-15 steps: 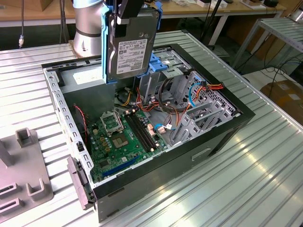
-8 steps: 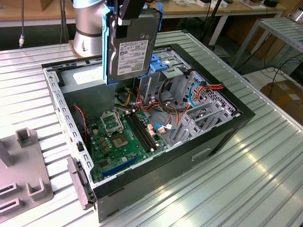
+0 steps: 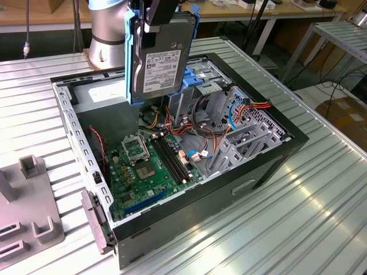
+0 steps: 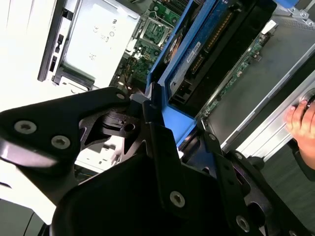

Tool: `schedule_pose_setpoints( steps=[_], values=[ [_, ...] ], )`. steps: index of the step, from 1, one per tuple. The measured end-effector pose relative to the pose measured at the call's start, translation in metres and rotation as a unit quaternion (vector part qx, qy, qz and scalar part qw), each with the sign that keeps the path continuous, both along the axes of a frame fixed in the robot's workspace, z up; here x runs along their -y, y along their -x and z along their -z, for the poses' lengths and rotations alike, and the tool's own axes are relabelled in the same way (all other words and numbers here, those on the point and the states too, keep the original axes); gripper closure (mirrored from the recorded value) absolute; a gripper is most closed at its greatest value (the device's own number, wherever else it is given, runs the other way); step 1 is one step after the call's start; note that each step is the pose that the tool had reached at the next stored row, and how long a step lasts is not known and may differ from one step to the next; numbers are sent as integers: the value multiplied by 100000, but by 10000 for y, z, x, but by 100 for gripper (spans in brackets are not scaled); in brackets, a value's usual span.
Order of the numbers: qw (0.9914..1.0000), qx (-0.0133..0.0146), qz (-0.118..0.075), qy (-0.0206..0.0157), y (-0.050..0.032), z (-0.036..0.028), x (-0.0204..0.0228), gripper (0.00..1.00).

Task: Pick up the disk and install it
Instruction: 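Insert the disk into the insertion slot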

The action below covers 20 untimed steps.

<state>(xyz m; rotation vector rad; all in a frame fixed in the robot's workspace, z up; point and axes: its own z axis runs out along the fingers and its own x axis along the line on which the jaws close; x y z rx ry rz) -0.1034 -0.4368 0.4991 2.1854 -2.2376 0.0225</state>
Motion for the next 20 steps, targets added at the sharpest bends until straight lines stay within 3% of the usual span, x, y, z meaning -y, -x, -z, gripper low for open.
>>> schedule_pose_setpoints(
  steps=[20],
  values=[
    [100000, -1, 3, 13, 0, 0, 133, 63]
  ],
)
